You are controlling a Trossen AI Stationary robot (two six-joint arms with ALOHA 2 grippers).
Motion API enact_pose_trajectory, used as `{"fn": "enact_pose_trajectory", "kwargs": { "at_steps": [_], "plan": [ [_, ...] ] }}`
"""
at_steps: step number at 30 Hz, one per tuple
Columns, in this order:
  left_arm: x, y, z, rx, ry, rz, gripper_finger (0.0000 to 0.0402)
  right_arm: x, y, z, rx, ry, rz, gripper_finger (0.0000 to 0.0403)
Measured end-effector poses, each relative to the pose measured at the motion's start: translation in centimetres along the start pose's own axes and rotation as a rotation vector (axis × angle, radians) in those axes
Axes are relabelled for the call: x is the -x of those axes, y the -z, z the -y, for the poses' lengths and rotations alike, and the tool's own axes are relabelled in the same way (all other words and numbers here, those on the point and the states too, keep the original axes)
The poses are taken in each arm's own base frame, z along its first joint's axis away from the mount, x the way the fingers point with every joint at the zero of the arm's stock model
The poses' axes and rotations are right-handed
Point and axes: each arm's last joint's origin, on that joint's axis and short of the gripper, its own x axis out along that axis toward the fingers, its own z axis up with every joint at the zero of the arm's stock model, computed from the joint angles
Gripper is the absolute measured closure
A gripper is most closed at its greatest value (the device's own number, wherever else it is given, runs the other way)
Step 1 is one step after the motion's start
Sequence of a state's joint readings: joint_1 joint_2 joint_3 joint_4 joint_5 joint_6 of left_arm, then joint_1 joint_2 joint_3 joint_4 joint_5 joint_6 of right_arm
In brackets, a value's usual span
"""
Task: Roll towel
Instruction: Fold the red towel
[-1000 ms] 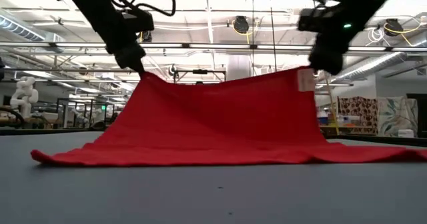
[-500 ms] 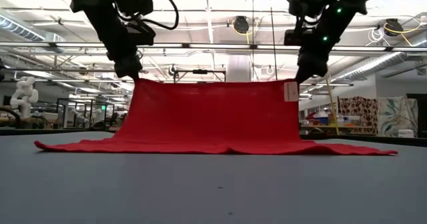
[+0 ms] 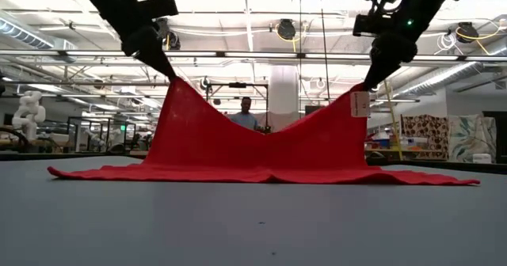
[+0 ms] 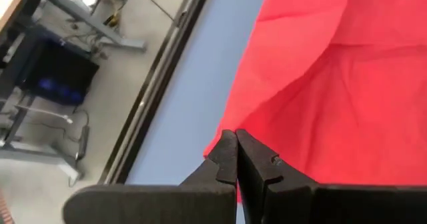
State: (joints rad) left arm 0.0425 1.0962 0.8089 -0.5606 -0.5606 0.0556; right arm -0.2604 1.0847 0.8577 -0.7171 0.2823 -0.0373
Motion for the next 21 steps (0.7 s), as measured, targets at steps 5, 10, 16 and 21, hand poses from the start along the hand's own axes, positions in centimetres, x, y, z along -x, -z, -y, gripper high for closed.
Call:
{"fn": "enact_pose_trajectory", "kwargs": {
  "at_steps": [5,10,16,21],
  "plan": [
    [0.6,0.3,1.2,-0.023,0.077,-0.010,0.0402,0.1,0.1,-1.2,-0.009,-0.034,-0.009,0.0402],
    [1.7,0.7,2.9,-0.074,0.170,-0.016,0.0402,0.8,0.4,-2.7,0.008,-0.102,-0.013,0.0402],
    [3.1,0.8,4.7,-0.093,0.251,0.021,0.0402,1.6,1.0,-4.2,0.007,-0.170,-0.042,0.0402],
    [3.8,1.2,5.6,-0.084,0.287,0.019,0.0401,2.0,1.9,-5.1,0.005,-0.209,-0.117,0.0402]
  ]
}}
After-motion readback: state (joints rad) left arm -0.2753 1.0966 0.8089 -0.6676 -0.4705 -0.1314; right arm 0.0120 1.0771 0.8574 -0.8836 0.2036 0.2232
